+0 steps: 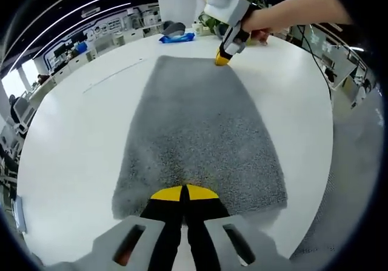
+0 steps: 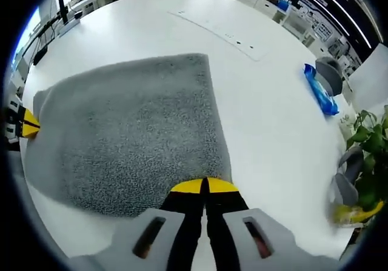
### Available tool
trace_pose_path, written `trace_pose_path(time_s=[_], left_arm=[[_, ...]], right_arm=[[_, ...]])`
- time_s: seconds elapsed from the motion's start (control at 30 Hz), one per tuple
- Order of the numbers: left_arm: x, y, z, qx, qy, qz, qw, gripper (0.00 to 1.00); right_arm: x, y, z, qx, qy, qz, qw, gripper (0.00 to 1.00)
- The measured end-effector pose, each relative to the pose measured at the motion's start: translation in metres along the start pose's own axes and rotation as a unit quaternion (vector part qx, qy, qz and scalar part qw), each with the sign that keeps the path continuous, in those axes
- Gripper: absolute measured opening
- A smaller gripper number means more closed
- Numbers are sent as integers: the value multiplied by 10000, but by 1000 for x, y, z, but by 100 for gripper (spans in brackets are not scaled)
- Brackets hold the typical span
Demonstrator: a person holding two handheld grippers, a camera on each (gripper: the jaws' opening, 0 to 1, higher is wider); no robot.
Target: Fold the towel on the table until its edges align and the towel forms a compact rectangular stack.
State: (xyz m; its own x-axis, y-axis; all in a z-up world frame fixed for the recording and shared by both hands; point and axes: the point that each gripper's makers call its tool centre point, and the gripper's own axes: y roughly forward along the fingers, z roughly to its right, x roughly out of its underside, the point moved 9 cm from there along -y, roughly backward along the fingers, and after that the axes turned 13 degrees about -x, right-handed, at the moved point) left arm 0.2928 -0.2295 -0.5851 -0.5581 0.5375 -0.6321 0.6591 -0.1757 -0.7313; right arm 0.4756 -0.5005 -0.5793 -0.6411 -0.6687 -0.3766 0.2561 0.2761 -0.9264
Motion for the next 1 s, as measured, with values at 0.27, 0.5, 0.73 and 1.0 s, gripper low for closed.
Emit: trace_pose_path(time_s=[0.27, 0.5, 0.73, 1.0], left_arm=[[-3, 0, 9, 136, 37, 66, 9999, 1], [-5, 1, 15, 285, 70, 171, 9994, 1], [-11, 2, 26, 416, 265, 216, 9985, 1], [-17, 4, 38, 601, 475, 280, 9967, 1]], right_arm=[[-13, 5, 10, -11, -110, -92, 9999, 0], [-24, 9, 14, 64, -429, -260, 9987, 0], [-31, 13, 20, 67, -616, -240, 9978, 0], [-38, 15, 24, 14, -749, -221, 9969, 0]])
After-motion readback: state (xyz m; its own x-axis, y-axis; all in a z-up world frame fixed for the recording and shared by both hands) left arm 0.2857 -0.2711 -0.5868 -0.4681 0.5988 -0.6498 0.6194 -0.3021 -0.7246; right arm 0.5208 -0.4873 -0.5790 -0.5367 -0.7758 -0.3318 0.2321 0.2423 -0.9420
